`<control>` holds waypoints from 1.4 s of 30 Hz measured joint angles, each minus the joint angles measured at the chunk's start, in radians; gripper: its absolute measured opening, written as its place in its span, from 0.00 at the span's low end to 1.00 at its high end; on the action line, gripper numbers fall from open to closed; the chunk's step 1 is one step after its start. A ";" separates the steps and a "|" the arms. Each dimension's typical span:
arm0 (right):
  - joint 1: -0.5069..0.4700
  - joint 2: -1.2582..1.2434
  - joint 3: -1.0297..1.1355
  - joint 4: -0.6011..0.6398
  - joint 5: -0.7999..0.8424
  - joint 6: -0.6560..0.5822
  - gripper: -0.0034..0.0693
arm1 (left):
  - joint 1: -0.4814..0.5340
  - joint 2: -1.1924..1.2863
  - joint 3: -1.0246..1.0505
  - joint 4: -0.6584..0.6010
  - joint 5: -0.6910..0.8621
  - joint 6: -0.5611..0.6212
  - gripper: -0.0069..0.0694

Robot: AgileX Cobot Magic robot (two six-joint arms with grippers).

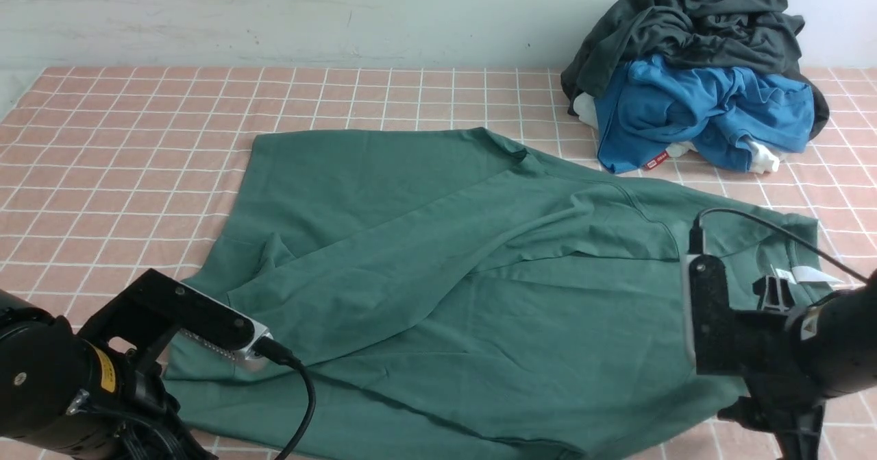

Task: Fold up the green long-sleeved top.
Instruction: Use both arms simultaneously to clamp the lower edge of the clothing fabric, then use both arms to drag the lower edge of the fabric forward and fold it over the upper edge

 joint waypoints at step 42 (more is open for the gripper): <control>-0.096 0.458 -0.768 -0.291 -0.049 0.764 0.05 | 0.208 0.973 -1.378 -0.010 0.102 -0.096 0.10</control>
